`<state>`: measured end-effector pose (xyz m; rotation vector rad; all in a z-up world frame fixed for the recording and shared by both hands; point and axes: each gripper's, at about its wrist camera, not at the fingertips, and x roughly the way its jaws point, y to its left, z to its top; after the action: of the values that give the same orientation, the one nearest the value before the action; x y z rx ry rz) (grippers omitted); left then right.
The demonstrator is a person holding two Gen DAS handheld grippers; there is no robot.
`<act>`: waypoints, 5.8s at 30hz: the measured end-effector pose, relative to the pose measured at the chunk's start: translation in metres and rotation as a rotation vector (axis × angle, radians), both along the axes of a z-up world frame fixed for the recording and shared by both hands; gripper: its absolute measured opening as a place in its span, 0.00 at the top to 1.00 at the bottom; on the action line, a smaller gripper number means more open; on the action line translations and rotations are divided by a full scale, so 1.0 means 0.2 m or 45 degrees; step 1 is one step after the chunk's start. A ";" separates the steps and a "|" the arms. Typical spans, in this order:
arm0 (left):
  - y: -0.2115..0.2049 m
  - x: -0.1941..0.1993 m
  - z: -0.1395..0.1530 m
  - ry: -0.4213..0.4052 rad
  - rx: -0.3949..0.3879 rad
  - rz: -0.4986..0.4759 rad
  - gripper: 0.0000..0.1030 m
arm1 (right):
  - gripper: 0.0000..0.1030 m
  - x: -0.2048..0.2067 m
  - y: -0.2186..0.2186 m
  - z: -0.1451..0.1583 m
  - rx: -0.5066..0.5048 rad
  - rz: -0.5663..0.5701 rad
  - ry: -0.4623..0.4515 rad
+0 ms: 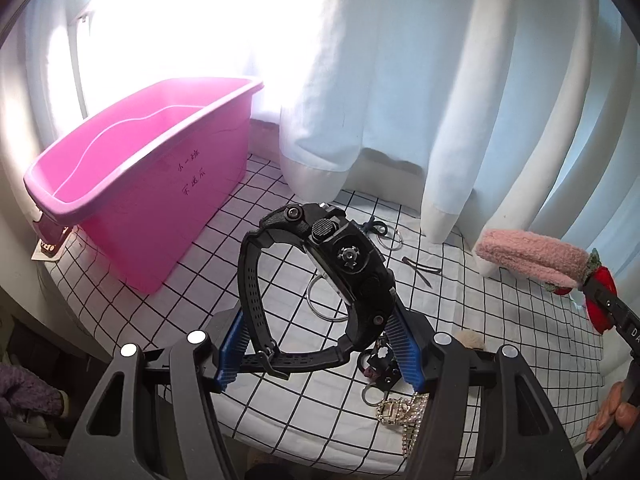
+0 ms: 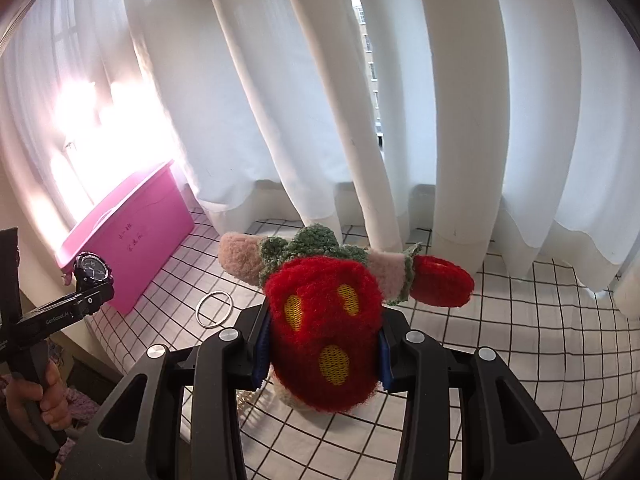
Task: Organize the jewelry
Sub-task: 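Carry the watch with the left tool while the right tool carries the headband to the pink tub, then open both tools to drop the watch and headband into the tub, then grasp the black keychain pouch with the left tool while the right tool grasps the beige fuzzy pouch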
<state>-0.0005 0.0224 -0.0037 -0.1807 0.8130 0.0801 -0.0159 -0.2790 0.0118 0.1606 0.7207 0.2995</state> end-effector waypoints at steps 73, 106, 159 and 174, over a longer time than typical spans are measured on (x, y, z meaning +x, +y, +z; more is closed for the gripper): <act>1.48 0.51 0.07 0.269 0.009 0.305 0.12 | 0.35 1.36 2.68 0.01 -0.527 0.932 0.405; 0.41 0.13 0.26 0.043 0.034 0.027 0.06 | 0.26 0.43 0.18 0.25 -0.075 0.077 0.176; -0.38 0.31 -0.67 0.319 0.126 -0.518 0.06 | 0.26 0.13 0.16 -0.77 -0.019 -0.286 0.408; -0.40 0.37 -0.75 0.347 0.112 -0.473 0.06 | 0.26 0.25 0.24 -0.87 -0.153 -0.282 0.496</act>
<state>0.0732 -0.0577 -0.1530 0.0685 1.1006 -0.2134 0.0342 -0.2315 -0.1613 0.1851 1.0944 0.0104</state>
